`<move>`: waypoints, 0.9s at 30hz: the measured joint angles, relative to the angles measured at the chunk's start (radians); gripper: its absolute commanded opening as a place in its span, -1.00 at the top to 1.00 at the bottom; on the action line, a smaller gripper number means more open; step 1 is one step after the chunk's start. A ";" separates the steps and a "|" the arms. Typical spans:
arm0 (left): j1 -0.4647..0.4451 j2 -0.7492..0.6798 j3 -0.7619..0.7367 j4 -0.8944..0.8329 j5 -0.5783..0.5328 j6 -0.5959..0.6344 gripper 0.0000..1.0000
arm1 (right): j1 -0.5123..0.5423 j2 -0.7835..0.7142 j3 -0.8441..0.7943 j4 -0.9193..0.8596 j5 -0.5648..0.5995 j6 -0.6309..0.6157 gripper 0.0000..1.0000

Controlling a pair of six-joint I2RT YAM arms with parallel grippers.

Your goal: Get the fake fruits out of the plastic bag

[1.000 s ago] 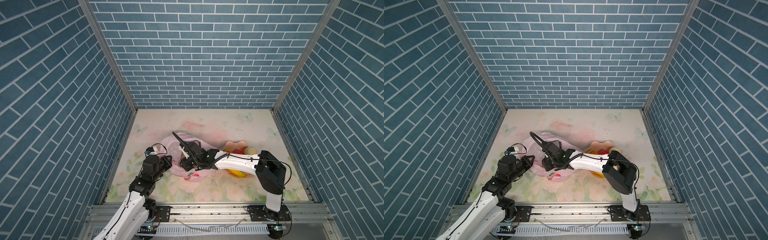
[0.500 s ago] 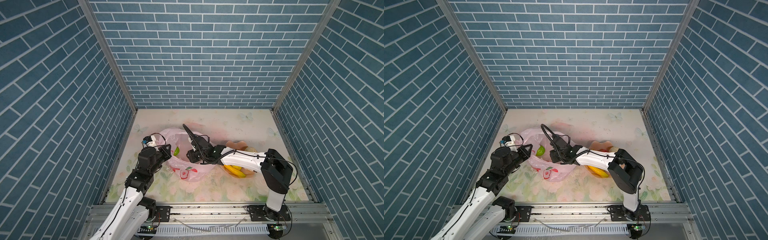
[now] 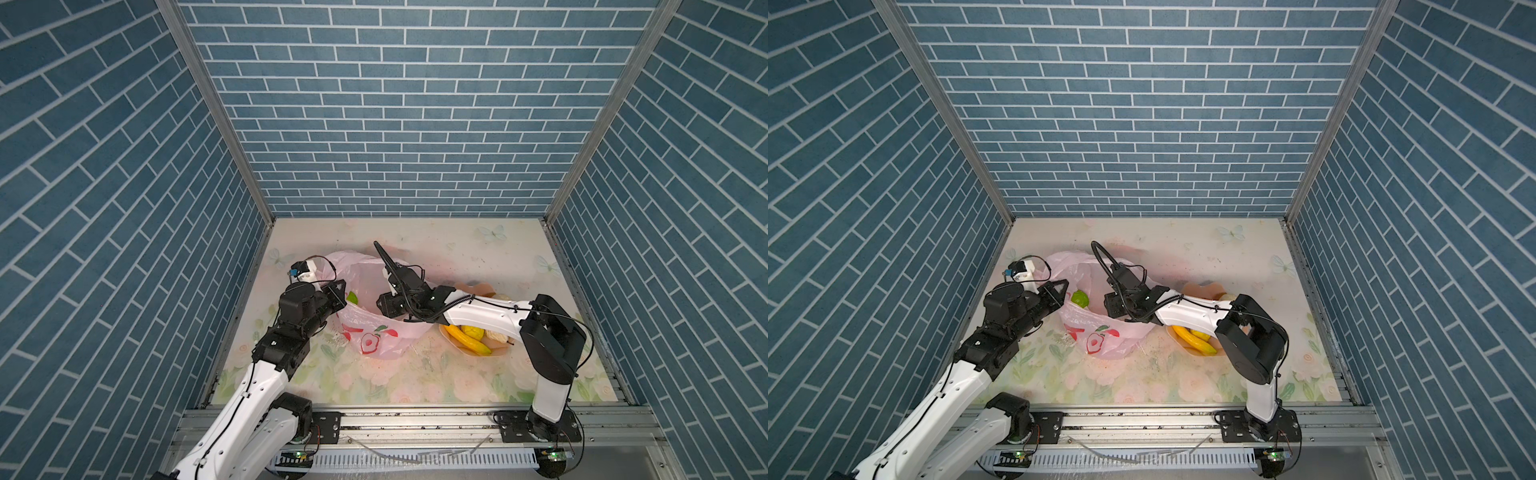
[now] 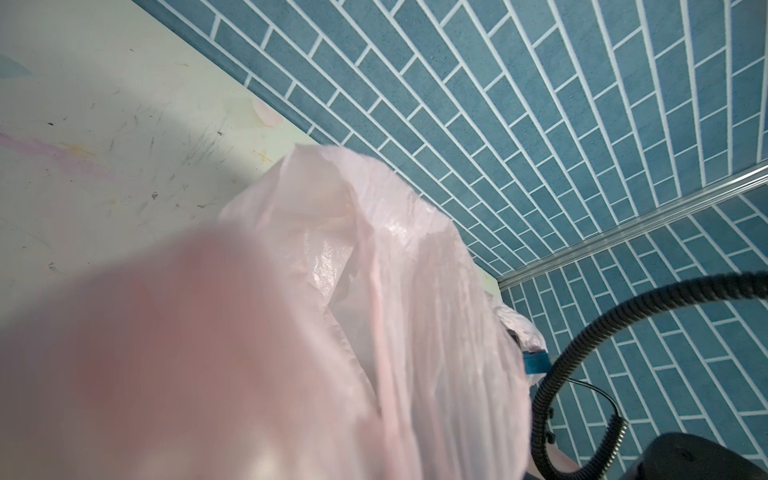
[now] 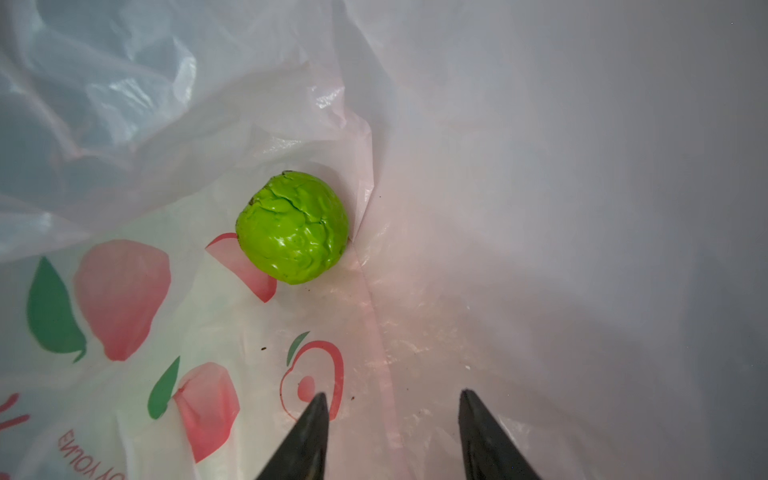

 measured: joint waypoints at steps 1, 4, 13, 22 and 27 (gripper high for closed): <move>-0.006 0.005 0.003 0.002 0.000 0.002 0.83 | -0.001 0.003 -0.001 0.002 -0.001 0.000 -0.05; -0.031 0.024 0.015 0.000 0.000 0.010 0.83 | -0.003 0.012 -0.005 0.010 -0.002 0.000 -0.07; -0.069 -0.072 -0.002 -0.175 -0.073 0.040 0.85 | -0.008 0.011 -0.035 0.023 -0.021 -0.001 -0.16; -0.072 -0.272 -0.147 -0.384 -0.155 0.053 0.88 | 0.048 0.005 -0.053 0.027 -0.036 -0.014 -0.27; -0.073 -0.338 -0.187 -0.441 -0.185 0.054 0.89 | 0.089 0.005 -0.053 0.042 -0.042 -0.032 -0.31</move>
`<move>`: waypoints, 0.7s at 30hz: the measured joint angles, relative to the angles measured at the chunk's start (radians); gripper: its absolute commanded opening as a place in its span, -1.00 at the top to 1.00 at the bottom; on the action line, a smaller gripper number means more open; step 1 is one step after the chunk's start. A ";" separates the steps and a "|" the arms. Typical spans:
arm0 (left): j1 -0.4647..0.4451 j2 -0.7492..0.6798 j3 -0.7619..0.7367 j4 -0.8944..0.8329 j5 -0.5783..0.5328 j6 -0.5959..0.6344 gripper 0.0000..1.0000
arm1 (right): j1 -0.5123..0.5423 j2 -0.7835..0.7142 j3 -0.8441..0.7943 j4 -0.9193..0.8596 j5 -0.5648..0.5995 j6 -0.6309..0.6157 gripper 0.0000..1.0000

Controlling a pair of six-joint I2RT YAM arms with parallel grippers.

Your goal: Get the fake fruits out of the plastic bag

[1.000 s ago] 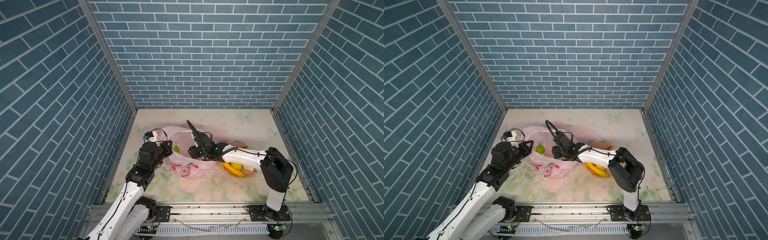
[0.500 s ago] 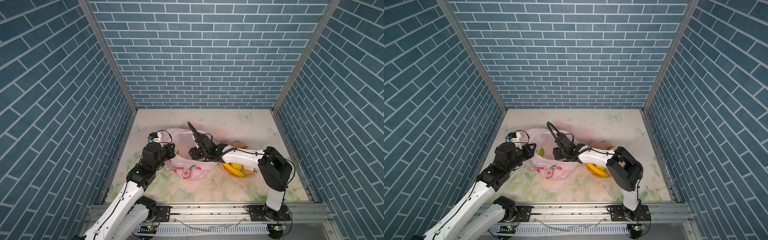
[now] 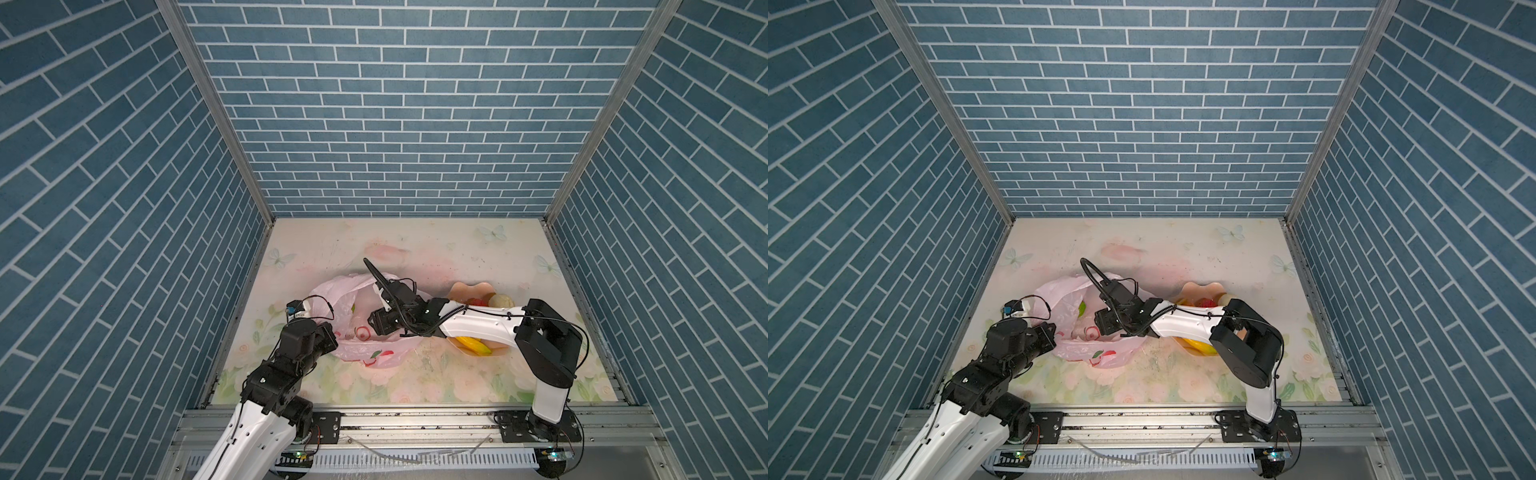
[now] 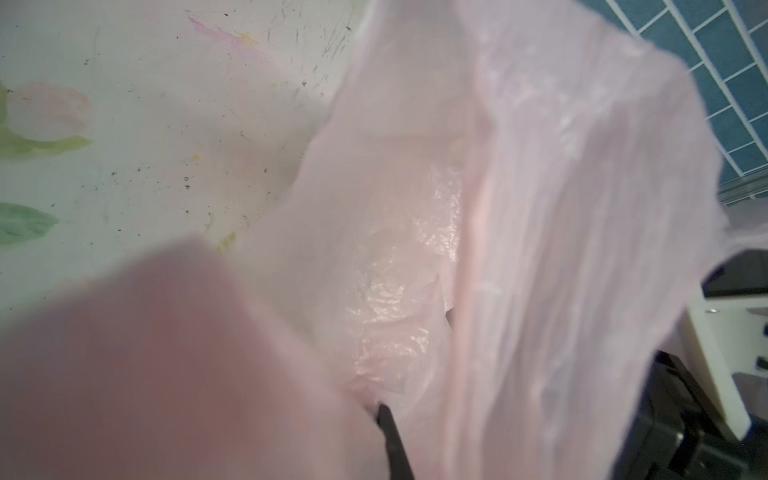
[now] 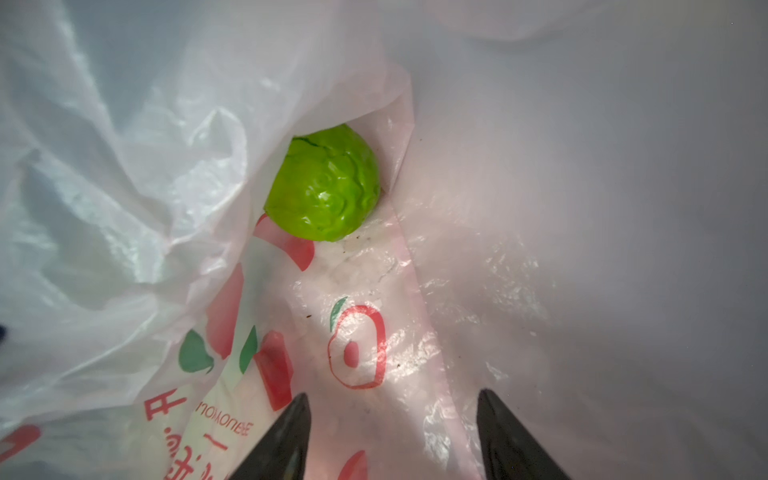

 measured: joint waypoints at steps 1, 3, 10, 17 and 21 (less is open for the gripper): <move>0.000 -0.006 -0.003 -0.005 -0.003 0.000 0.89 | 0.006 0.000 0.000 0.001 -0.002 -0.004 -0.31; -0.001 -0.014 -0.012 -0.016 -0.008 0.000 0.90 | 0.019 0.000 0.000 0.002 -0.005 -0.011 -0.32; -0.005 -0.061 -0.051 -0.051 -0.029 -0.002 0.92 | 0.048 0.010 0.000 -0.002 -0.005 -0.058 -0.34; -0.006 -0.052 0.019 -0.069 -0.041 -0.002 0.92 | 0.050 0.040 0.001 -0.010 0.026 -0.053 -0.33; -0.006 0.042 0.162 -0.021 -0.041 0.030 0.92 | 0.044 0.039 0.002 -0.012 0.055 -0.037 -0.32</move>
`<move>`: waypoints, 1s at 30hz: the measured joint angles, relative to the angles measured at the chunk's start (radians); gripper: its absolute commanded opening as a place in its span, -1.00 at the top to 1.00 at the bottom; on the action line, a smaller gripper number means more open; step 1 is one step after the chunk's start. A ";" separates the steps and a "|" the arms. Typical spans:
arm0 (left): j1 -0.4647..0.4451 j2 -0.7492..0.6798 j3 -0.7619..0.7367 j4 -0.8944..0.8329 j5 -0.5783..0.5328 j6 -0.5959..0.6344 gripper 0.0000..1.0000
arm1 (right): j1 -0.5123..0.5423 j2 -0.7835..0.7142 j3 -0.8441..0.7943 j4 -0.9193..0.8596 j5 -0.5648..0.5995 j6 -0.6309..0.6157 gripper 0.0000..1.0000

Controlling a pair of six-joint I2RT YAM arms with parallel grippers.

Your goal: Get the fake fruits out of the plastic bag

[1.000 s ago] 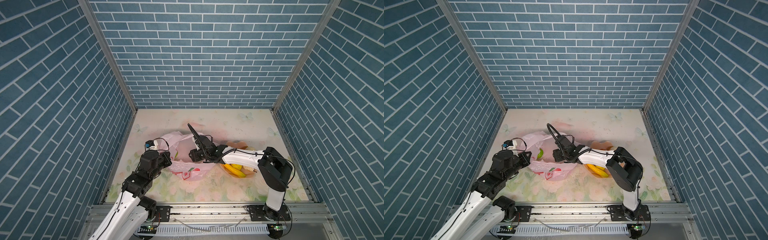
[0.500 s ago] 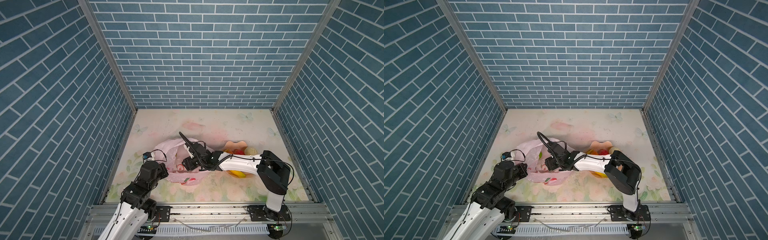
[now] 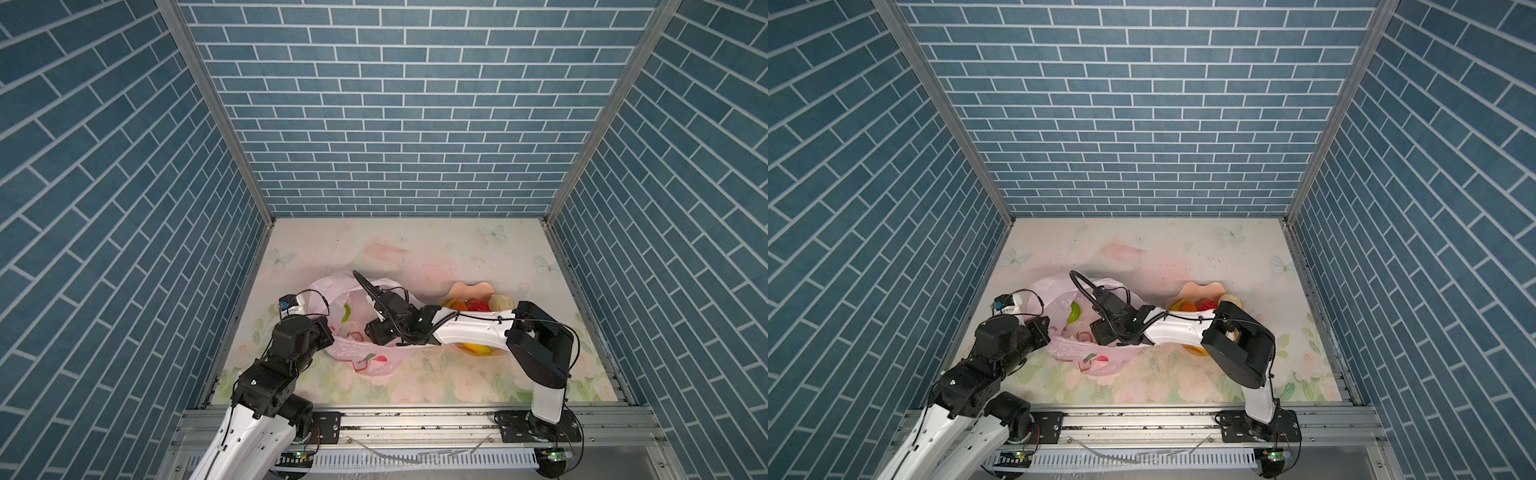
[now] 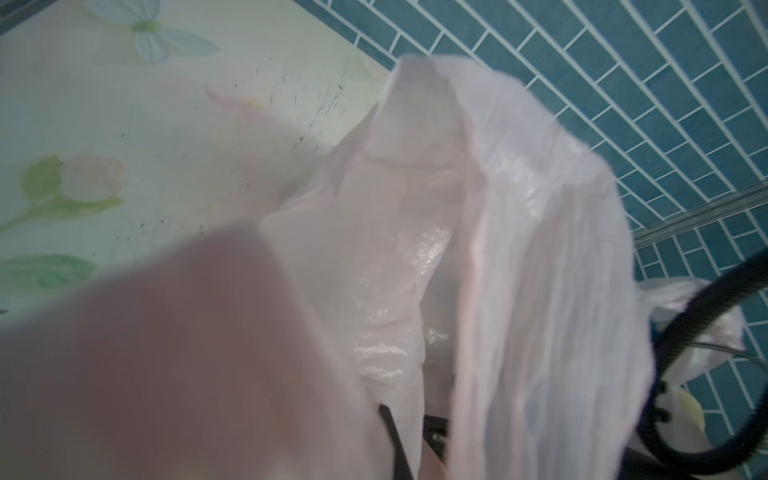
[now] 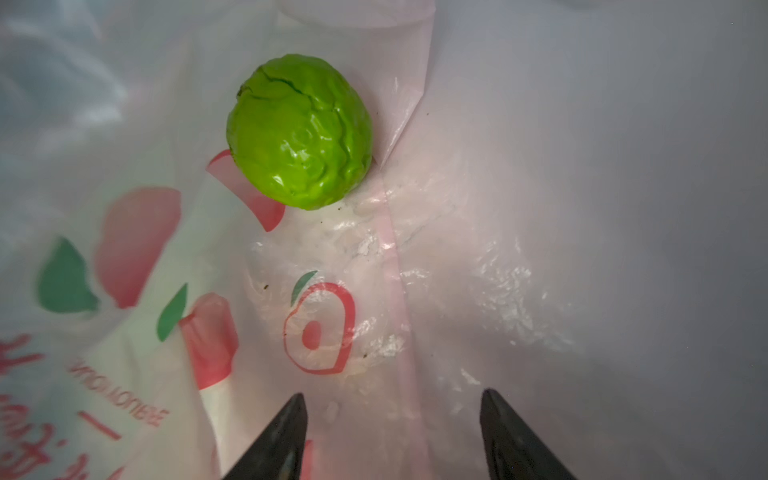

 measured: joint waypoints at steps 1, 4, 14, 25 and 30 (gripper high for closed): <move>0.000 0.024 0.029 0.018 0.001 0.011 0.92 | -0.003 0.000 0.000 -0.001 0.006 0.006 -0.32; 0.000 0.113 0.116 0.095 0.012 0.045 0.92 | -0.021 0.000 0.002 -0.002 0.021 0.025 -0.31; -0.002 0.309 0.202 0.267 0.079 0.123 0.92 | -0.080 0.000 0.033 0.002 0.095 0.071 -0.30; -0.002 0.139 0.048 0.212 0.060 0.117 0.93 | -0.087 0.000 0.047 -0.029 0.068 0.059 -0.33; -0.003 0.050 -0.123 0.164 0.046 0.080 0.95 | -0.084 0.000 0.047 -0.052 0.040 0.044 -0.35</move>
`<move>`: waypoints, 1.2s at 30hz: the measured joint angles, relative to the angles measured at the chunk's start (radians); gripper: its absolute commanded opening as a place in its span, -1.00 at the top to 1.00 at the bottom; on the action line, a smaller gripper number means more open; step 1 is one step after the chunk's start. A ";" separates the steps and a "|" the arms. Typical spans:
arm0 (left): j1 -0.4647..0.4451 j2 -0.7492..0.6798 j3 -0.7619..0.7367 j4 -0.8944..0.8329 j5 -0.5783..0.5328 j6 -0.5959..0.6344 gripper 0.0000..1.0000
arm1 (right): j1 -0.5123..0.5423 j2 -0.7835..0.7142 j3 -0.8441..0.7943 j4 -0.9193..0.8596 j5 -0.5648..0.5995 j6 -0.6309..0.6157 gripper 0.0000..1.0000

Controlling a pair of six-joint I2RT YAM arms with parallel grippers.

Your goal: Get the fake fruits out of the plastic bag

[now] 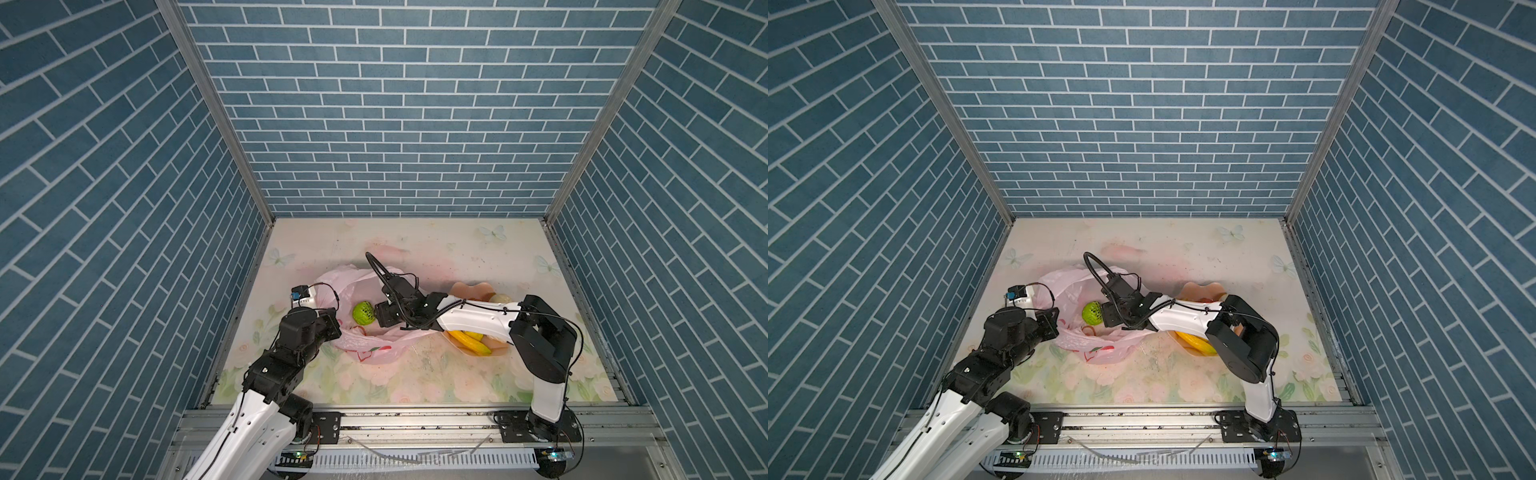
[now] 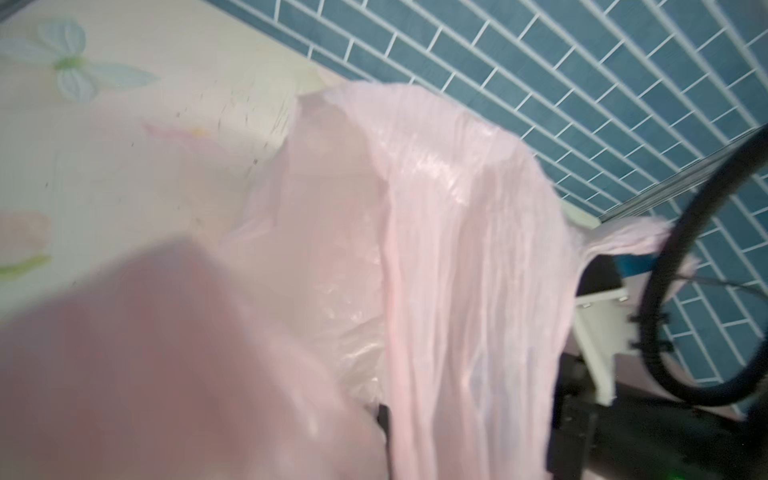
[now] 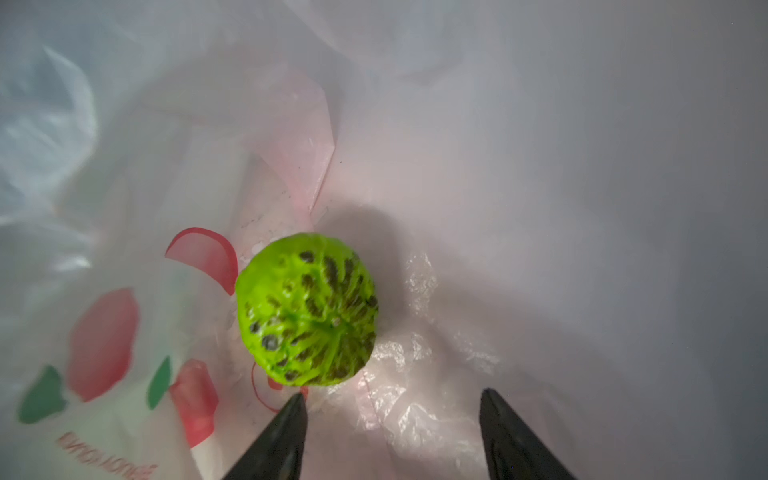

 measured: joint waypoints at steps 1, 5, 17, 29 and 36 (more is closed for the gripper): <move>-0.002 -0.010 -0.023 -0.006 -0.004 -0.007 0.95 | 0.002 0.000 0.000 -0.004 -0.002 -0.005 -0.35; -0.037 -0.040 -0.089 -0.017 -0.032 -0.032 0.97 | 0.008 -0.001 0.004 -0.030 -0.009 -0.014 -0.37; -0.196 -0.035 -0.143 -0.005 -0.152 -0.087 0.98 | 0.012 0.008 0.096 -0.055 0.019 -0.014 -0.50; -0.202 -0.062 -0.166 0.005 -0.163 -0.096 0.98 | 0.014 0.135 0.214 -0.082 0.028 -0.014 -0.66; -0.202 -0.077 -0.182 0.005 -0.162 -0.105 0.98 | 0.014 0.167 0.248 -0.091 0.011 -0.014 -0.70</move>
